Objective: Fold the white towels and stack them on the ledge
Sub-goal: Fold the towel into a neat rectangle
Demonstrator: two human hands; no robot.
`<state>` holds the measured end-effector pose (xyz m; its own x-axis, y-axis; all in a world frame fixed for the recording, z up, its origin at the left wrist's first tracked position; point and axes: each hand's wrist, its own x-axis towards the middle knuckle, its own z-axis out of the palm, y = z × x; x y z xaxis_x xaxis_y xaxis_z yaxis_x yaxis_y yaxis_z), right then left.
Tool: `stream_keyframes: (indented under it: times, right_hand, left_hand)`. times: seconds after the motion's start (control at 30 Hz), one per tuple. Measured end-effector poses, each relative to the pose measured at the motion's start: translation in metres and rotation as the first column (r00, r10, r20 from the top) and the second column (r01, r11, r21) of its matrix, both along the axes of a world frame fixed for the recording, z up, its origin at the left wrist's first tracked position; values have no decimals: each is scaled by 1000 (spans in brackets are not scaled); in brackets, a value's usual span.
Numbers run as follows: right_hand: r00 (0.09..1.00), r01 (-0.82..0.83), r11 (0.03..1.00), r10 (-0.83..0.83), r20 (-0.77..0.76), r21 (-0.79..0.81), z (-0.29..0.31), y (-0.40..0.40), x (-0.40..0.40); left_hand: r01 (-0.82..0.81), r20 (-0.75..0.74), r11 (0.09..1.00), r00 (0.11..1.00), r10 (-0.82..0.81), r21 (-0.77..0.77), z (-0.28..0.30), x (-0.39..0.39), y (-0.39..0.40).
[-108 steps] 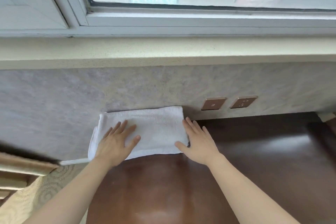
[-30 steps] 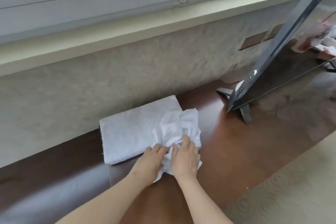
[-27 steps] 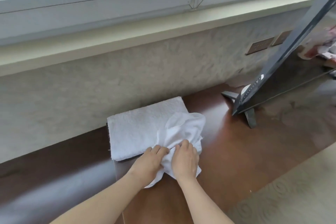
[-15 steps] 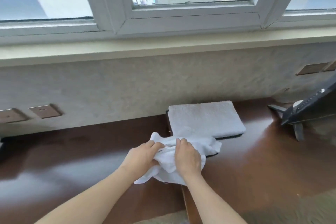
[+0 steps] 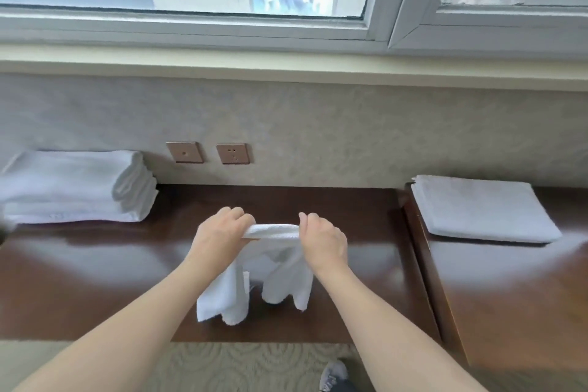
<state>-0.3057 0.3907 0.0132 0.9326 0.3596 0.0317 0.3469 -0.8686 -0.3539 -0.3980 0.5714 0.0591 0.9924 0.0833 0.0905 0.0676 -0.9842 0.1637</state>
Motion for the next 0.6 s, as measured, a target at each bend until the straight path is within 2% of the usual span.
stream_keyframes:
  times: [0.1,0.2,0.4,0.6]
  right_hand:
    - [999,-24,1000,24,-33,9,-3,37,8]
    - [993,-53,998,56,-108,31,-18,59,20]
    - [959,-81,996,70,-274,-29,-81,73,39]
    - [893,-17,992,-43,-448,-128,-129,66,32]
  left_hand:
    - [-17,75,998,997,12,63,-2,6,32]
    - [-71,-77,995,994,76,63,-23,14,55]
    - [-194,-333,981,925,183,0,-89,23,74]
    - [-191,-491,975,864,111,-117,-146,38,67]
